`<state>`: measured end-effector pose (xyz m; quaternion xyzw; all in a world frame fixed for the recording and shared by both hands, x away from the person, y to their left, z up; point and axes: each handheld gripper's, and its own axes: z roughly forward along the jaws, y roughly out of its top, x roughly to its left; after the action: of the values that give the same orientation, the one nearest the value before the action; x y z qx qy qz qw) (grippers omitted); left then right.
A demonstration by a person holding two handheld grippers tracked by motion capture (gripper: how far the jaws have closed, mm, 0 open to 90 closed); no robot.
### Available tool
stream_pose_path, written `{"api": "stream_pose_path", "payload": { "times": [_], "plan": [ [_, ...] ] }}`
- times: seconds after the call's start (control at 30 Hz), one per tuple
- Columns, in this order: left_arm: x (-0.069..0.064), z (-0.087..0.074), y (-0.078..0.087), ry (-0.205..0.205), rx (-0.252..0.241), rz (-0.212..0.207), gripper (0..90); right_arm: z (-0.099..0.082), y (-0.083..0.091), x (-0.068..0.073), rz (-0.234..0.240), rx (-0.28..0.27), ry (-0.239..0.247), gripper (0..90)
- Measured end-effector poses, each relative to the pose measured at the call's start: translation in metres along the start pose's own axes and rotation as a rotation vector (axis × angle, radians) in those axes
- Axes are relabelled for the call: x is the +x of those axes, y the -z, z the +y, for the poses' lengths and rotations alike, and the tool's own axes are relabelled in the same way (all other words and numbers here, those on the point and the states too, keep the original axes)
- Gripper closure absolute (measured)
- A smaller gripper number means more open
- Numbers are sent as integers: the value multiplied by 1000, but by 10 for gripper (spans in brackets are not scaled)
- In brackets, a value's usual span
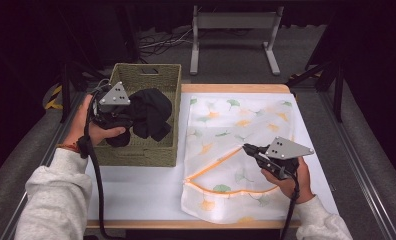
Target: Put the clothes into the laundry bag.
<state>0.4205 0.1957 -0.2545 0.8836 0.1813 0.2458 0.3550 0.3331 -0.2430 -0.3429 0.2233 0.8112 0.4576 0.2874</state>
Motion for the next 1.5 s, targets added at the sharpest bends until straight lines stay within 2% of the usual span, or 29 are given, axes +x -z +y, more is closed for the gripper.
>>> {"api": "stream_pose_path", "payload": {
  "times": [0.1,0.3,0.43,0.5,0.73,0.9,1.03,1.13,1.33,1.5],
  "plan": [
    [-4,2,6,2,-23,-7,625,0,0,0,1,0,0,887],
    [-18,9,14,-25,-34,-15,625,0,-1,0,4,3,1,888],
    [-25,9,14,-20,-51,-27,625,0,-1,0,5,6,2,887],
    [-29,8,13,-14,-59,-48,626,0,-1,1,4,4,3,888],
    [-43,11,13,-10,-58,-66,626,-1,-2,1,5,6,4,888],
    [-61,12,12,-11,-82,-92,627,-1,-1,0,5,5,2,887],
    [-75,15,15,-29,-102,-124,627,-1,-2,1,5,6,3,887],
    [-81,16,16,-48,-102,-121,627,-1,-2,1,6,7,4,888],
    [-98,16,12,-52,-150,-175,627,-1,-3,2,8,12,11,887],
    [-111,19,5,-68,-160,-216,627,-1,-3,2,9,13,11,888]
  ]
}}
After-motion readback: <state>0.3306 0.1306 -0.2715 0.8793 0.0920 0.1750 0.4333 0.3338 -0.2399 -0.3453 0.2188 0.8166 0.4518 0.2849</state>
